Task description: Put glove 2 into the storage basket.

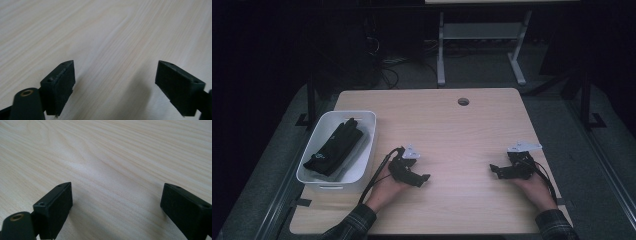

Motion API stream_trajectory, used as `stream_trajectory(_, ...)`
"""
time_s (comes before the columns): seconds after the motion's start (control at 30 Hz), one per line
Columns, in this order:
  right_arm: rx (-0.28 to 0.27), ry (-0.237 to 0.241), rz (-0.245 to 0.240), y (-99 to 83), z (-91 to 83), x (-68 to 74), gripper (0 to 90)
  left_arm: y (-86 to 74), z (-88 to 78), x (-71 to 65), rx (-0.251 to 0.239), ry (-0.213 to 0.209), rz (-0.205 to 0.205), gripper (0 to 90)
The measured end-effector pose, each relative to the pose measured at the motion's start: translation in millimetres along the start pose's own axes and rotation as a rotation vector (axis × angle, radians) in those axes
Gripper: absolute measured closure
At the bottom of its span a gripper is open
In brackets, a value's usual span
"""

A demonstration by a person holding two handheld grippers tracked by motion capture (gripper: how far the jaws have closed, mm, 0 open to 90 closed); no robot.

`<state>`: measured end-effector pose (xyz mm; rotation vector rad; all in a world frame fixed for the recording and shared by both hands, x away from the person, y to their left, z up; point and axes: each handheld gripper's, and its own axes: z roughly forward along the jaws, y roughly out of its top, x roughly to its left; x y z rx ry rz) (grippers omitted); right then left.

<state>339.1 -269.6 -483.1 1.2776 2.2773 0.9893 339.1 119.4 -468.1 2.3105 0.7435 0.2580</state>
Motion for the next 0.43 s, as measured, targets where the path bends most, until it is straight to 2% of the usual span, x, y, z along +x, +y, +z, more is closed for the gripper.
stream_trajectory(0.03, 0.001, 0.0, 0.0, 0.0, -0.1, 0.0, 10.5, -1.7, 3.0, -0.8, 0.006, 0.012, 0.015, 13.1)
stream_trajectory(0.07, 0.001, 0.0, 0.0, 0.0, -0.1, 0.0, 10.5, -2.9, 4.0, -0.8, -0.011, 0.01, 0.028, 13.1)
stream_trajectory(0.17, 0.001, 0.002, -0.001, 0.0, -0.2, 0.2, 10.5, -7.5, 6.9, -0.5, -0.068, 0.001, 0.033, 12.3)
stream_trajectory(0.43, 0.001, 0.003, -0.006, -0.3, -0.3, 0.3, 10.4, -7.4, 6.8, 0.0, -0.067, -0.004, 0.038, 12.3)
